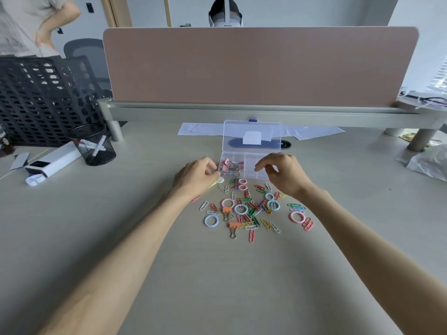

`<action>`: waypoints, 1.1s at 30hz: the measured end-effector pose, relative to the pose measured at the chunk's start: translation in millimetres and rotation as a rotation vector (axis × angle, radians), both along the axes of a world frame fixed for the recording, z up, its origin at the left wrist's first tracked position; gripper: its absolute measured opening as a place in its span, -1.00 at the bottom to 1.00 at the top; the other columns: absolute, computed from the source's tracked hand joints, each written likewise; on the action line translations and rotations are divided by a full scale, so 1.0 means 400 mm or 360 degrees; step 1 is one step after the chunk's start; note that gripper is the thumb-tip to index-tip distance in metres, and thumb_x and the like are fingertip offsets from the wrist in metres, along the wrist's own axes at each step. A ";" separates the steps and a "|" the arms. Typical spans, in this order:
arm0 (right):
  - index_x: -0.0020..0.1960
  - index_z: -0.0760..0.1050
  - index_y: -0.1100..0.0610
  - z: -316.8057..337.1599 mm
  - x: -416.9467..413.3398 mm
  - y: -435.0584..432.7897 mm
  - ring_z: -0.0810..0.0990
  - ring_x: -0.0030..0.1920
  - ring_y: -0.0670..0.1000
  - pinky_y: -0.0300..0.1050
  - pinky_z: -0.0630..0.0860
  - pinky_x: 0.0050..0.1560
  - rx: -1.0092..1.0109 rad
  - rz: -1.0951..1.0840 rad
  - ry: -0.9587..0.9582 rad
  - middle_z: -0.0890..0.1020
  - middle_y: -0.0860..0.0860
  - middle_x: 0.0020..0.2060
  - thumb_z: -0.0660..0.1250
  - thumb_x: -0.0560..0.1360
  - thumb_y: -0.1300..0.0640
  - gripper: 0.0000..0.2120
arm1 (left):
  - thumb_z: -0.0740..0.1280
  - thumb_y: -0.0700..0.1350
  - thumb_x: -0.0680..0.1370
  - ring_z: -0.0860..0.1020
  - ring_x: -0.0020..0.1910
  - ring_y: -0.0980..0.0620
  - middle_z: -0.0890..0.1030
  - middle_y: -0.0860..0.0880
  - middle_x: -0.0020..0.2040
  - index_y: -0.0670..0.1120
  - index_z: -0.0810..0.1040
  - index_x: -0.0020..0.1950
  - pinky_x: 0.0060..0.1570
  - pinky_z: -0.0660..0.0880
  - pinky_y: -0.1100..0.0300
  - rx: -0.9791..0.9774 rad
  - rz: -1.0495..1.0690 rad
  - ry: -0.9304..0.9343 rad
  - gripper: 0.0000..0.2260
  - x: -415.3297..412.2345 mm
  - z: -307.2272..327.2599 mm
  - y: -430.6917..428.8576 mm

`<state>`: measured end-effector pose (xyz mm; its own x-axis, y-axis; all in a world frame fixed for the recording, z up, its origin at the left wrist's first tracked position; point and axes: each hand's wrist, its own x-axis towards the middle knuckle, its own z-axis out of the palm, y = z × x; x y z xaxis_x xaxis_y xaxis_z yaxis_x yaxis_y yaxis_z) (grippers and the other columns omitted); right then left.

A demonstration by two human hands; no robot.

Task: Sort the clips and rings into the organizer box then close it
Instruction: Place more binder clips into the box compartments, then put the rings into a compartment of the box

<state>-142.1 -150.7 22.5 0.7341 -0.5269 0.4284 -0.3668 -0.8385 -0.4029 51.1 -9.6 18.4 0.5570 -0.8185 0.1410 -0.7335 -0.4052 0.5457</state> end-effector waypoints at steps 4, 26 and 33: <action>-0.06 0.65 0.08 -0.017 -0.044 0.058 0.62 -0.04 0.06 0.02 0.55 0.05 0.0103 0.0005 0.0018 0.69 0.03 -0.03 0.19 0.44 0.35 -0.69 | 0.31 0.06 0.50 0.52 -0.02 0.06 0.57 0.15 -0.08 0.10 0.56 0.00 -0.15 0.39 0.18 -0.0072 -0.0093 -0.0252 -0.88 -0.029 -0.005 0.054; 0.00 0.63 -0.08 -0.050 -0.059 0.210 0.45 0.00 -0.01 -0.16 0.38 -0.07 0.0067 0.0129 0.0330 0.58 -0.06 -0.06 0.34 0.47 -0.04 -0.85 | 0.37 -0.04 0.51 0.37 0.04 0.07 0.47 0.14 -0.10 0.05 0.63 -0.04 -0.04 0.38 0.13 0.0106 -0.0580 -0.0402 -0.93 -0.077 -0.019 0.127; -0.11 0.60 0.03 -0.044 -0.040 0.196 0.34 -0.04 -0.05 -0.42 0.22 -0.29 -0.0073 0.0196 0.0353 0.47 -0.08 -0.10 0.32 0.50 0.01 -0.87 | 0.28 -0.09 0.55 0.38 0.10 0.08 0.50 0.08 0.01 -0.04 0.59 -0.01 -0.04 0.36 0.19 0.0233 -0.0789 -0.0725 -0.89 -0.069 0.013 0.115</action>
